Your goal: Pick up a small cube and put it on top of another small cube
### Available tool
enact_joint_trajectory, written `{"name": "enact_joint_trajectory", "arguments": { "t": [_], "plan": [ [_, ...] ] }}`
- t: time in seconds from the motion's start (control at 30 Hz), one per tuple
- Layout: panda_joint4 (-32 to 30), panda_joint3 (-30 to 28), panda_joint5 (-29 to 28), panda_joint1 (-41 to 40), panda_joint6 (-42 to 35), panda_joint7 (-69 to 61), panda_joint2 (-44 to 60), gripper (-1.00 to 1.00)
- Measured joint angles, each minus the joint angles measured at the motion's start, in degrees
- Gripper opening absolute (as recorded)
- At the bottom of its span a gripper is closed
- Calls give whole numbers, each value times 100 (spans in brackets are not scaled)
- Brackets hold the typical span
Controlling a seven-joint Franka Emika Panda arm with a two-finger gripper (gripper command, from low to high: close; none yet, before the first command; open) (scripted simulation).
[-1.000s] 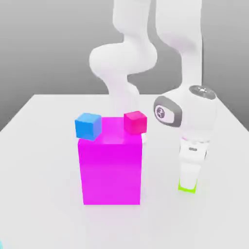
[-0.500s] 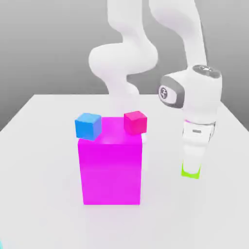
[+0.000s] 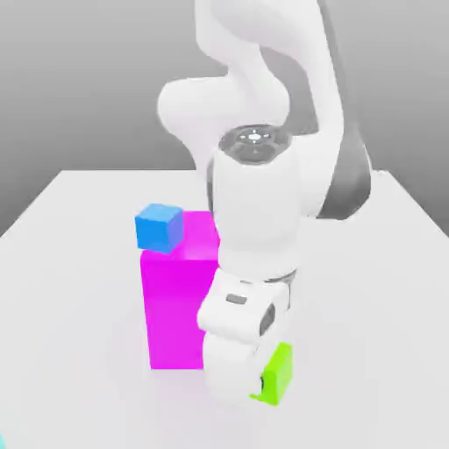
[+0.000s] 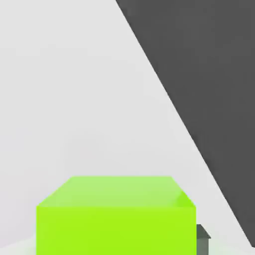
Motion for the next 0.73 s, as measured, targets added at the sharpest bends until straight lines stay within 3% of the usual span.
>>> {"name": "enact_joint_trajectory", "arguments": {
  "t": [0.3,0.4,0.43,0.63,0.73],
  "plan": [
    [1619,-810,-17,-1482,-791,-1511,967,-100],
    [1978,-780,160,-1890,-491,-1889,1654,-100],
    [2012,-741,209,-1946,-375,-1939,1807,100],
    [2028,-721,235,-1975,-309,-1968,1884,100],
    [2012,-833,81,-1907,-652,-1873,1511,100]
  ]
}}
